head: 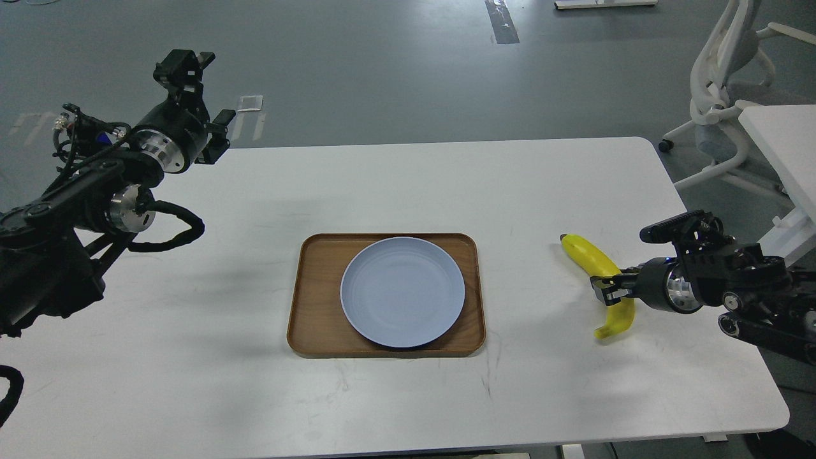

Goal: Place banana on plate with both arms
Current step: 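Lift the banana with the right gripper and move it over the plate, then lower the banana onto the plate, open the right gripper, and withdraw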

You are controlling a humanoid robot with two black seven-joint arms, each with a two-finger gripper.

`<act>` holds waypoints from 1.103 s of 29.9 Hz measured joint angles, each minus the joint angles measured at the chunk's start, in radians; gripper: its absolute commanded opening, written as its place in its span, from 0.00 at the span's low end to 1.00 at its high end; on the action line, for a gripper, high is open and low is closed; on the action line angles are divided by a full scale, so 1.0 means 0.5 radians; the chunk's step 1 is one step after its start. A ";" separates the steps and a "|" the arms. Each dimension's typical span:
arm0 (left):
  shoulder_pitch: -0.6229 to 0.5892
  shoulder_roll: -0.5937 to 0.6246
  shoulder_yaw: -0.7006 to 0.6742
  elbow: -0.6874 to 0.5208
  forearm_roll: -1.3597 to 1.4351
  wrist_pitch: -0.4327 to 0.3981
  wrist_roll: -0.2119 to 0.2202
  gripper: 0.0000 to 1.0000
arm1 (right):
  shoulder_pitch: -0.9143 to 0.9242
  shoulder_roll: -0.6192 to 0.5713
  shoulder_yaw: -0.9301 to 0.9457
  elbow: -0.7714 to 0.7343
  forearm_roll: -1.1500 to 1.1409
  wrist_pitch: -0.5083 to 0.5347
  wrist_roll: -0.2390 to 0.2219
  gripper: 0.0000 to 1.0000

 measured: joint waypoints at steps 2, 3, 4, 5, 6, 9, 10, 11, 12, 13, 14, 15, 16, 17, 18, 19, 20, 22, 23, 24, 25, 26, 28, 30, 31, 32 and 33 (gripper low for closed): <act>0.000 -0.002 0.001 0.000 0.000 0.001 -0.006 0.98 | 0.063 0.003 0.006 0.020 0.004 -0.017 0.040 0.05; 0.000 -0.002 0.003 0.000 0.000 0.001 -0.010 0.98 | 0.115 0.004 0.012 0.042 0.005 -0.028 0.089 0.05; 0.000 -0.003 0.003 0.000 0.001 0.001 -0.015 0.98 | 0.163 0.006 0.015 0.064 0.005 -0.037 0.137 0.04; 0.001 -0.004 0.004 0.000 0.001 0.002 -0.020 0.98 | 0.217 0.010 0.015 0.095 0.005 -0.045 0.225 0.04; 0.001 -0.005 0.004 0.000 0.001 0.002 -0.025 0.98 | 0.263 0.017 0.015 0.122 0.004 -0.051 0.298 0.04; 0.001 -0.006 0.004 0.000 0.001 0.004 -0.028 0.98 | 0.425 0.112 -0.017 0.167 -0.033 -0.054 0.459 0.04; 0.001 -0.006 0.004 0.000 0.001 0.004 -0.029 0.98 | 0.477 0.163 -0.040 0.168 -0.048 -0.055 0.484 0.04; 0.001 -0.006 0.004 0.000 0.001 0.007 -0.029 0.98 | 0.529 0.222 -0.072 0.166 -0.067 -0.055 0.518 0.04; 0.001 -0.005 0.004 0.000 0.001 0.007 -0.029 0.98 | 0.574 0.273 -0.105 0.157 -0.090 -0.055 0.548 0.04; 0.001 -0.003 0.004 0.000 0.001 0.007 -0.029 0.98 | 0.616 0.320 -0.142 0.133 -0.123 -0.055 0.582 0.04; 0.002 -0.001 0.004 0.000 0.002 0.008 -0.029 0.98 | 0.647 0.359 -0.172 0.108 -0.153 -0.055 0.610 0.04; 0.003 0.004 0.004 0.000 0.002 0.009 -0.029 0.98 | 0.674 0.416 -0.206 0.068 -0.192 -0.059 0.636 0.04; 0.004 0.007 0.004 0.000 0.003 0.011 -0.029 0.98 | 0.688 0.474 -0.231 0.022 -0.224 -0.073 0.665 0.04; 0.004 0.010 0.004 0.000 0.003 0.011 -0.029 0.98 | 0.699 0.537 -0.252 -0.027 -0.253 -0.087 0.689 0.04; 0.004 0.014 0.004 0.000 0.003 0.011 -0.029 0.98 | 0.705 0.590 -0.267 -0.068 -0.274 -0.100 0.707 0.04; 0.004 0.019 0.004 0.000 0.003 0.011 -0.029 0.98 | 0.708 0.641 -0.281 -0.109 -0.287 -0.109 0.724 0.04; 0.004 0.021 0.004 0.000 0.003 0.011 -0.029 0.98 | 0.709 0.683 -0.292 -0.137 -0.293 -0.113 0.735 0.04; 0.004 0.025 0.004 0.000 0.003 0.011 -0.029 0.98 | 0.710 0.773 -0.321 -0.191 -0.299 -0.120 0.752 0.04; 0.004 0.026 0.004 0.000 0.003 0.011 -0.030 0.98 | 0.710 0.808 -0.336 -0.213 -0.300 -0.122 0.756 0.04; 0.004 0.028 0.004 0.000 0.003 0.011 -0.030 0.98 | 0.709 0.831 -0.345 -0.230 -0.300 -0.123 0.757 0.04; 0.004 0.030 0.004 0.000 0.003 0.011 -0.030 0.98 | 0.704 0.854 -0.354 -0.248 -0.301 -0.126 0.758 0.04; 0.005 0.034 0.004 0.000 0.003 0.011 -0.031 0.98 | 0.698 0.875 -0.362 -0.267 -0.301 -0.127 0.758 0.04; 0.011 0.038 0.004 0.000 0.003 0.011 -0.032 0.98 | 0.687 0.930 -0.375 -0.313 -0.301 -0.128 0.758 0.04; 0.014 0.041 0.004 0.000 0.003 0.011 -0.032 0.98 | 0.682 0.973 -0.396 -0.343 -0.301 -0.129 0.758 0.04; 0.015 0.042 0.004 0.000 0.003 0.011 -0.032 0.98 | 0.681 0.986 -0.405 -0.355 -0.301 -0.129 0.758 0.05; 0.016 0.043 0.004 0.001 0.003 0.011 -0.032 0.98 | 0.680 0.993 -0.413 -0.367 -0.301 -0.129 0.758 0.06; 0.017 0.044 0.004 0.002 0.003 0.011 -0.032 0.98 | 0.676 0.998 -0.417 -0.380 -0.301 -0.130 0.758 0.09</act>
